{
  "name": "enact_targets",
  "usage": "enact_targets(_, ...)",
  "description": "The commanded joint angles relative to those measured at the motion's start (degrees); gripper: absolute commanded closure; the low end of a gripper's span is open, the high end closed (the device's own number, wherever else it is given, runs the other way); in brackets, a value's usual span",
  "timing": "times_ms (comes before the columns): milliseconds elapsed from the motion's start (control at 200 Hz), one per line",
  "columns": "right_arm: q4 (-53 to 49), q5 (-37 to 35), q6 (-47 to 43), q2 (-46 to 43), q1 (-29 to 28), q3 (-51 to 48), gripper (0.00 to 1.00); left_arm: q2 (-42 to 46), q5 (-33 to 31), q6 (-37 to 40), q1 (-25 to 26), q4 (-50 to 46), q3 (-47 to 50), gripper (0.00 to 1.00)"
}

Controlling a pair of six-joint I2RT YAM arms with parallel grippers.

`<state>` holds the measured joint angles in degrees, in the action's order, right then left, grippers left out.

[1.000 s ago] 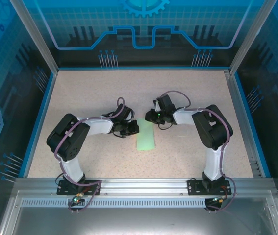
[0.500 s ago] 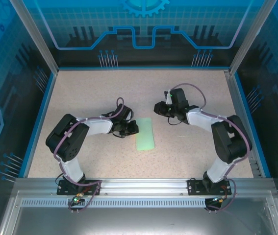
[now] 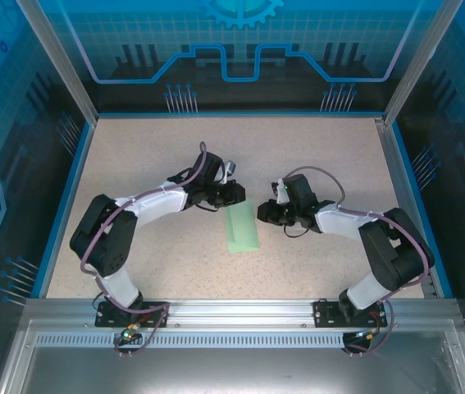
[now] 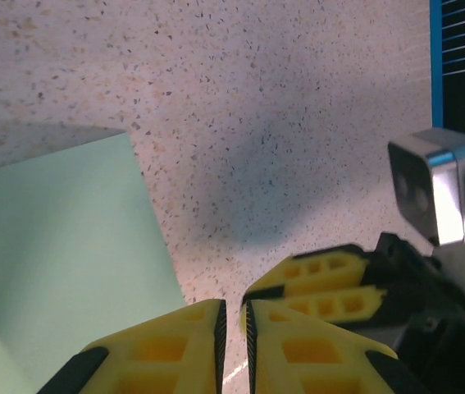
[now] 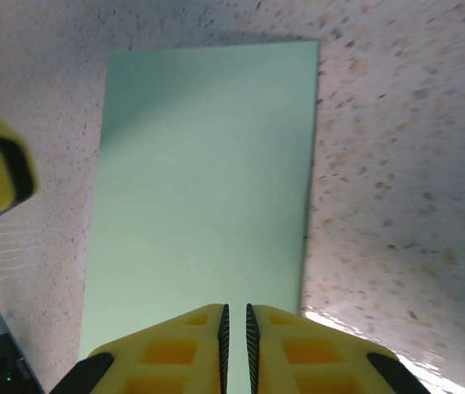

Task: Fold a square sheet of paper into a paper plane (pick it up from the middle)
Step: Hold the square sheet of paper at the center of the table.

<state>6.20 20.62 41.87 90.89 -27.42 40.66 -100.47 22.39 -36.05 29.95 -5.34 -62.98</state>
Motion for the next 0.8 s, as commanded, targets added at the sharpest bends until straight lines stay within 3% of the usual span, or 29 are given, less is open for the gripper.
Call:
enact_targets(0, 2.3, 1.4, 1.5, 3.6, -2.0, 1.6, 0.85, -3.3, 2.3, -0.5, 0.7, -1.0, -3.2, 0.82)
enact_targets(380, 3.4, 0.7, 2.6, 10.3, -3.8, 3.4, 0.87, -10.7, 0.7, -0.9, 1.0, -1.7, -8.1, 0.88)
enact_targets(795, 3.6, 1.7, 2.2, 8.5, -3.0, 2.7, 0.87, -16.0, 2.8, -1.6, 1.0, 0.8, -8.6, 0.92)
